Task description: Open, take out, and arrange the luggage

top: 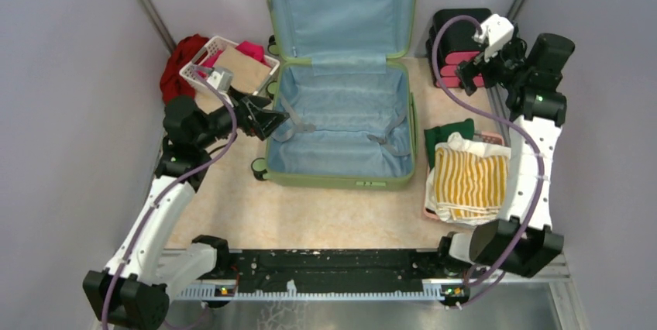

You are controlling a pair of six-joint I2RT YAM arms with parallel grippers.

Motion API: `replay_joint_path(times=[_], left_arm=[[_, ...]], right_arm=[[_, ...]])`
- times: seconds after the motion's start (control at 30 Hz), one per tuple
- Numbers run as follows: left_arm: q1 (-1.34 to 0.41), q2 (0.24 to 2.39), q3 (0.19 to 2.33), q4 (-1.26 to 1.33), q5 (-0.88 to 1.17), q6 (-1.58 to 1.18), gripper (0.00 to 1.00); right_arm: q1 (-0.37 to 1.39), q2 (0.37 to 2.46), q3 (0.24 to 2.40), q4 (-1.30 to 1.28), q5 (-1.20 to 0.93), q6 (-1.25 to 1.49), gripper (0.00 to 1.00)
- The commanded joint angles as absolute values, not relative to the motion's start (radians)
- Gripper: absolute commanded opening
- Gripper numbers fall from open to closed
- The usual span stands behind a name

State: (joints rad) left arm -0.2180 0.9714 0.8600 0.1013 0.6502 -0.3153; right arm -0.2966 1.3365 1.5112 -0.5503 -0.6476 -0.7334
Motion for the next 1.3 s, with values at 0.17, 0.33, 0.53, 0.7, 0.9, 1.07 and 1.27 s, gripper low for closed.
replay_joint_path(times=[0.17,0.33,0.53,0.7,0.9,1.07,1.27], left_arm=[[-0.212,0.862,1.062,-0.052,0.716,-0.344,0.99],[-0.212,0.82,1.178,-0.138,0.703,-0.323,0.99],[-0.212,0.784,1.285,-0.219,0.677,-0.293,0.99],[-0.212,0.76,1.327,-0.256,0.67,-0.293,0.99],[-0.213,0.731,1.33,-0.255,0.664,-0.302,0.99],[-0.212,0.713,1.33,-0.282,0.643,-0.298,0.99],[-0.213,0.698,1.322,-0.309,0.618,-0.277,0.99]], right_arm=[[-0.307,1.156,1.536,-0.546,-0.844,-0.196,0.99],[-0.307,1.083,1.625,-0.66,-0.838,-0.134,0.99],[-0.307,1.026,1.721,-0.753,-0.864,-0.097,0.99],[-0.307,0.993,1.795,-0.74,-0.762,0.098,0.99],[-0.31,0.956,1.823,-0.718,-0.698,0.206,0.99],[-0.316,0.934,1.831,-0.707,-0.716,0.214,0.99],[-0.328,0.92,1.817,-0.684,-0.733,0.24,0.99]])
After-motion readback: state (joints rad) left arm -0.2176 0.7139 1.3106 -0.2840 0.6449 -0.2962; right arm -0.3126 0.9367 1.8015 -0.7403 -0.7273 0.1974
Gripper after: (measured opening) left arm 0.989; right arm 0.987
